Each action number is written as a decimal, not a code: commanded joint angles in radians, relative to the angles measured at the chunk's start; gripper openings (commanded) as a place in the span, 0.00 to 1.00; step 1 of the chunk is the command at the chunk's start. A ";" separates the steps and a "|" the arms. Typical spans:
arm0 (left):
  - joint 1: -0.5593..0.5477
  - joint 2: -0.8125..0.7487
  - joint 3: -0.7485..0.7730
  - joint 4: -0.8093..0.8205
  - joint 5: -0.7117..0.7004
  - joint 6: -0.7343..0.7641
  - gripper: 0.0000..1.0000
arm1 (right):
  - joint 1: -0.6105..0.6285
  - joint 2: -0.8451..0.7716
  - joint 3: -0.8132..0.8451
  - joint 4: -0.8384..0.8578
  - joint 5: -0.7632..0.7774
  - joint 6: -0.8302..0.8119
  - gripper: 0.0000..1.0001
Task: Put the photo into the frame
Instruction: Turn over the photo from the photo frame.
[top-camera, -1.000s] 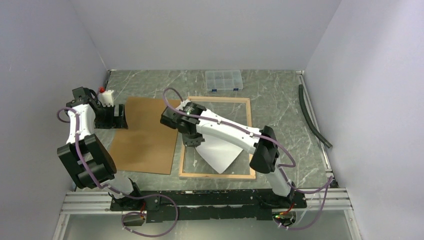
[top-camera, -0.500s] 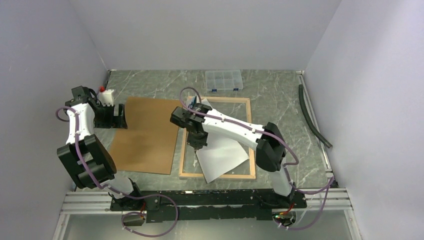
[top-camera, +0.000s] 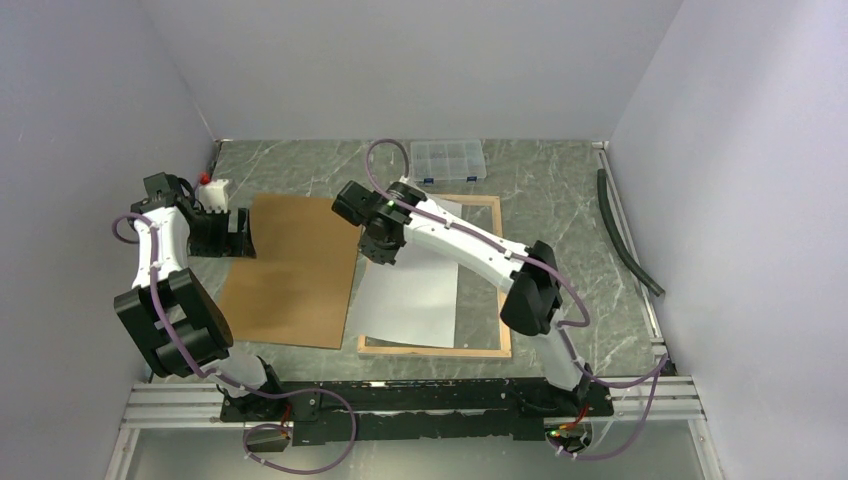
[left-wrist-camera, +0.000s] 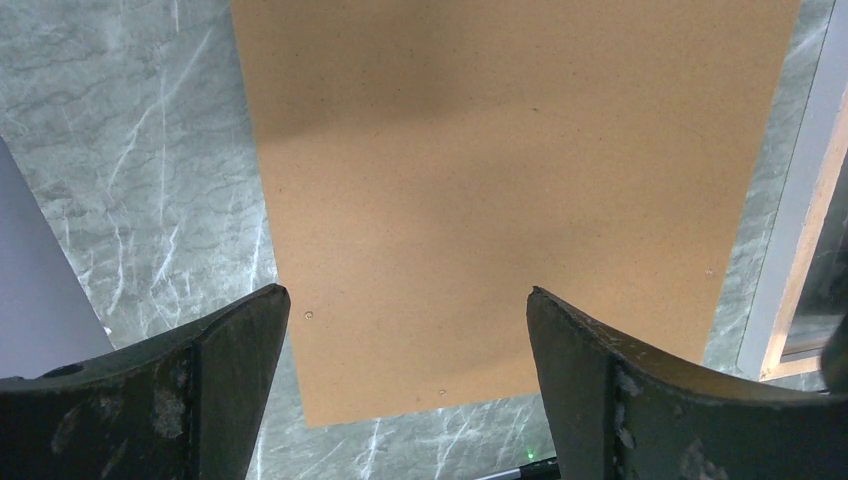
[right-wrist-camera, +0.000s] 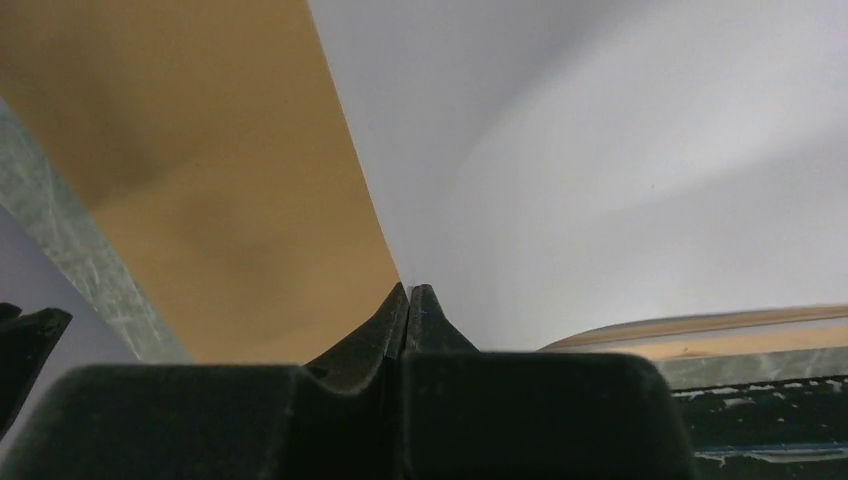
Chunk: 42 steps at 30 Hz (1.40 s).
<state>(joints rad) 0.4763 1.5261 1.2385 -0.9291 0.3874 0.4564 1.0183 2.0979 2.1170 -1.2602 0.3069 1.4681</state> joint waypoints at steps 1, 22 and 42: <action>0.002 -0.035 0.002 0.005 0.021 0.011 0.94 | -0.021 0.041 0.040 -0.010 0.047 0.041 0.00; 0.000 -0.019 -0.006 0.020 0.019 0.008 0.94 | -0.067 0.012 -0.078 0.064 0.034 -0.377 0.00; -0.008 -0.001 -0.005 0.025 0.023 0.002 0.94 | -0.051 0.071 -0.096 0.018 -0.011 -0.456 0.00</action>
<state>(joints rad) 0.4740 1.5280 1.2282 -0.9218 0.3874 0.4580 0.9733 2.2261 2.0544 -1.2243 0.2764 1.0134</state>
